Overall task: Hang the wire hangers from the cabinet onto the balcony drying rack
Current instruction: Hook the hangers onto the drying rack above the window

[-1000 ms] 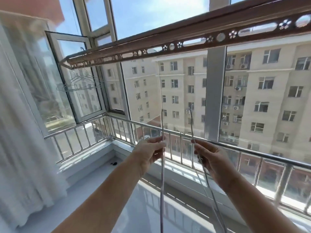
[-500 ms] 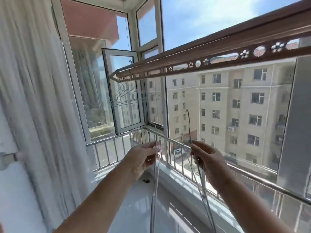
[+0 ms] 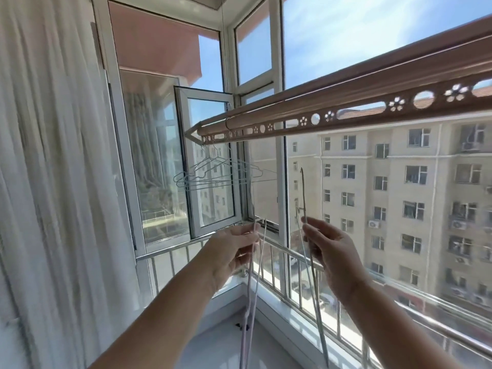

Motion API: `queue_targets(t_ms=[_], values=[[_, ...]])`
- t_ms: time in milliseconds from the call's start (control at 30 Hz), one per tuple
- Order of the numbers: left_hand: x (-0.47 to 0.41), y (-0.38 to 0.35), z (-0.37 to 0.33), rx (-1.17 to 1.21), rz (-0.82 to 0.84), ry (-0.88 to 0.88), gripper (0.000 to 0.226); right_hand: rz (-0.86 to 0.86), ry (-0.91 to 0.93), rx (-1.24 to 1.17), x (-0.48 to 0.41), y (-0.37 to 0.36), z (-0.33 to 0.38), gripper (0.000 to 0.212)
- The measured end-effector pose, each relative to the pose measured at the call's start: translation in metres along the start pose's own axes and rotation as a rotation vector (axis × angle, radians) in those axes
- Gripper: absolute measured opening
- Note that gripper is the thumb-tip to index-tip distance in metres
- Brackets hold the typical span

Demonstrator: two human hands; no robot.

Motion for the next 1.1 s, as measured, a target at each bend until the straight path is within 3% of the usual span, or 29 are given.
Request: queue_targets(t_ms=[200, 533, 1100], values=[[-0.091, 0.042, -0.032, -0.073, 0.085, -0.039, 0.026, -0.086, 0.044, -0.027, -0.074, -0.049, -0.025, 0.025], [-0.223, 0.064, -0.066, 0.013, 0.165, -0.085, 0.024, -0.113, 0.183, 0.051, -0.189, -0.092, -0.050, 0.025], [-0.355, 0.065, -0.096, 0.153, 0.399, -0.133, 0.024, -0.261, 0.362, 0.164, -0.292, -0.121, -0.049, 0.028]])
Point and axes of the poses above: each hand's wrist, its own x-axis away from the middle knuckle, its own y-axis out of the back of the hand, z = x × y, the point moved 2 cm from there along -x, towards the middle knuckle, and after that the axes turned 1 degree about -z, right-handed, at the moved point
